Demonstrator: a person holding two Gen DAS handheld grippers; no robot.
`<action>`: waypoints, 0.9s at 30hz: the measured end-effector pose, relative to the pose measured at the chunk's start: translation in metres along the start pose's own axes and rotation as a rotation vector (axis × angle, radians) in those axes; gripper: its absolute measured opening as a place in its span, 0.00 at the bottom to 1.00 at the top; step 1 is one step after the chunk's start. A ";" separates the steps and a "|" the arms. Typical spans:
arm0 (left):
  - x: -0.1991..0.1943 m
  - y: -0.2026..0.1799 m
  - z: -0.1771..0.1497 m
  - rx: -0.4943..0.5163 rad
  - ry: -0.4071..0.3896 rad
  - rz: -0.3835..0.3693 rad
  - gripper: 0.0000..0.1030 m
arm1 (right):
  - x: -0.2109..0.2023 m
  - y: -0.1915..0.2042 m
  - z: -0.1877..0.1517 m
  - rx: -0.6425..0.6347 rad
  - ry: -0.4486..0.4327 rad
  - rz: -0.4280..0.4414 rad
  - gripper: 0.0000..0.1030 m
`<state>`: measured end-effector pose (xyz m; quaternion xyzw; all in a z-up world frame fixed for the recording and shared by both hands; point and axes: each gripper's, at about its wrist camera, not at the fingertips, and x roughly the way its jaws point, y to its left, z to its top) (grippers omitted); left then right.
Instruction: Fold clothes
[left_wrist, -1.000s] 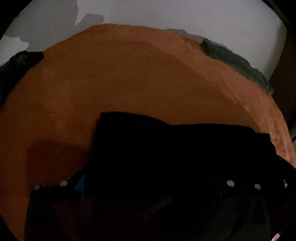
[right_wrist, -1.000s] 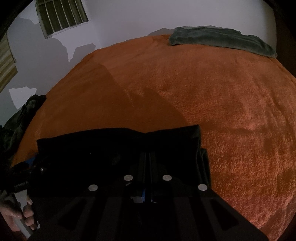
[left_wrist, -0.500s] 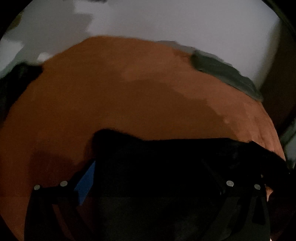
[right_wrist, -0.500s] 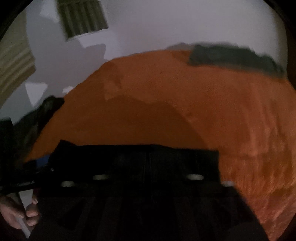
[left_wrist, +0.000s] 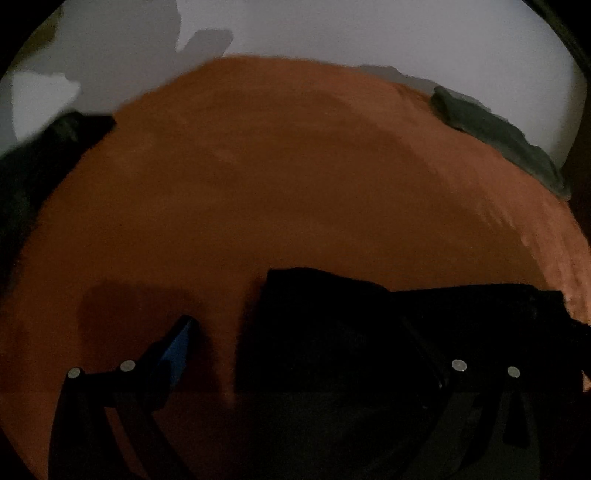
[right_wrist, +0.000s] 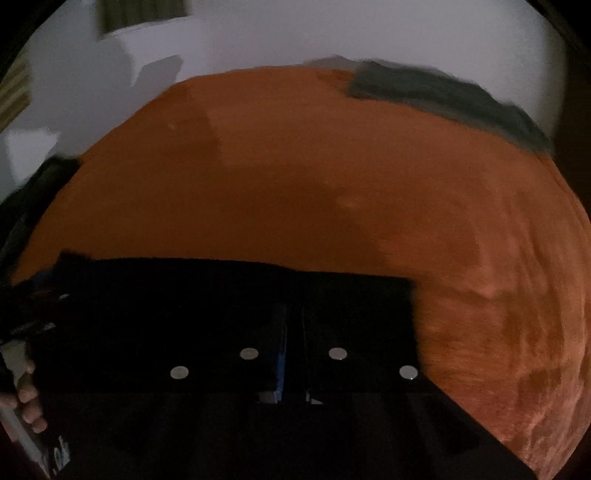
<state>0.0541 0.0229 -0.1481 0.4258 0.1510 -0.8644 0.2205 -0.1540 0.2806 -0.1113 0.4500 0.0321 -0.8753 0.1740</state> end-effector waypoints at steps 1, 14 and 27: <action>0.002 -0.005 0.001 0.015 -0.007 0.005 0.99 | 0.003 -0.011 0.000 0.033 0.010 0.011 0.04; -0.116 -0.032 -0.051 0.249 0.071 -0.279 0.99 | -0.119 0.025 -0.061 -0.033 -0.001 0.227 0.02; -0.124 -0.023 -0.107 0.372 0.130 -0.241 0.99 | -0.152 0.065 -0.157 -0.191 0.134 0.284 0.03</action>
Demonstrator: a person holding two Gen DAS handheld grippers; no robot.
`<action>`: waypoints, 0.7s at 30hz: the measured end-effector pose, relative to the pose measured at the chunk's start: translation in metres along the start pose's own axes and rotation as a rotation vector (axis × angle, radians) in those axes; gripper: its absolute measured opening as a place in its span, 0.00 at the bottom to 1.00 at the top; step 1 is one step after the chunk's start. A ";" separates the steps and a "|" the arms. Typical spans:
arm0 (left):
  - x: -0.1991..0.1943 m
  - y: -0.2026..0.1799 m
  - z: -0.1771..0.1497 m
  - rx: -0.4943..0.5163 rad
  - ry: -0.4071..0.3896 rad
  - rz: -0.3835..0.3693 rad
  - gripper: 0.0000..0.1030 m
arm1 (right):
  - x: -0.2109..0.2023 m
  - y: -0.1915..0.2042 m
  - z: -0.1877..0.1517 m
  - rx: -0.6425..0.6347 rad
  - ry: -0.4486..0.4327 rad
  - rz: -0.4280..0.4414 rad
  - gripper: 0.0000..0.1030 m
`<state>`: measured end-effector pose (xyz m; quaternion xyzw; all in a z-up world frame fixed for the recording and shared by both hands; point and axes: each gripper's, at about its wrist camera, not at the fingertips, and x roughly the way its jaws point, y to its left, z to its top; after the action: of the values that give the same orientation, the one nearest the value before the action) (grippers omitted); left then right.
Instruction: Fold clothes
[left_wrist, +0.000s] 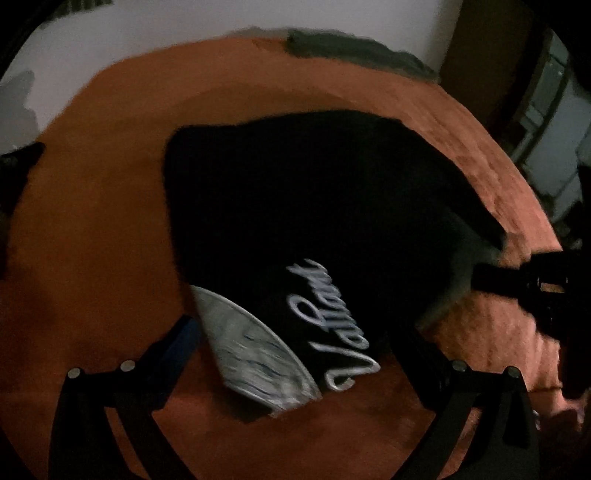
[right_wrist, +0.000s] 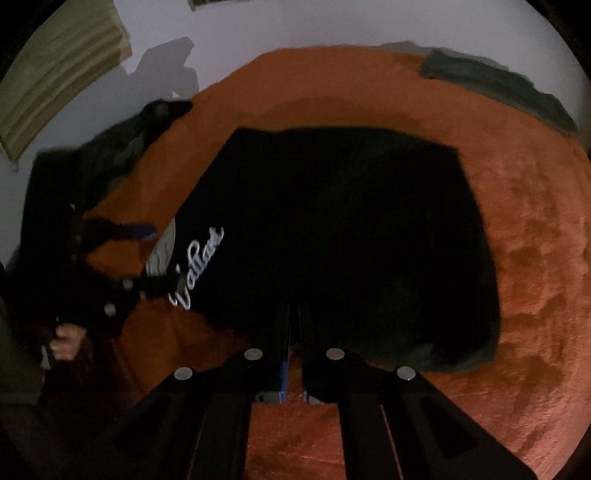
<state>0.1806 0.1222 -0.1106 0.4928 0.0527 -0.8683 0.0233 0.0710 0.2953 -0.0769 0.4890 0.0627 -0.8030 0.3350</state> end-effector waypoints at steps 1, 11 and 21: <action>0.007 0.002 0.003 -0.006 0.013 0.018 0.99 | 0.007 -0.001 -0.002 0.021 0.021 0.003 0.03; 0.028 0.024 0.012 -0.045 0.081 0.143 0.99 | 0.009 -0.042 -0.004 0.081 0.049 -0.155 0.03; -0.020 0.019 0.046 -0.048 -0.165 0.213 0.99 | -0.021 -0.043 0.002 0.104 -0.044 -0.023 0.02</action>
<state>0.1535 0.0976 -0.0717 0.4220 0.0189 -0.8969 0.1312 0.0499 0.3371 -0.0678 0.4874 0.0191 -0.8194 0.3012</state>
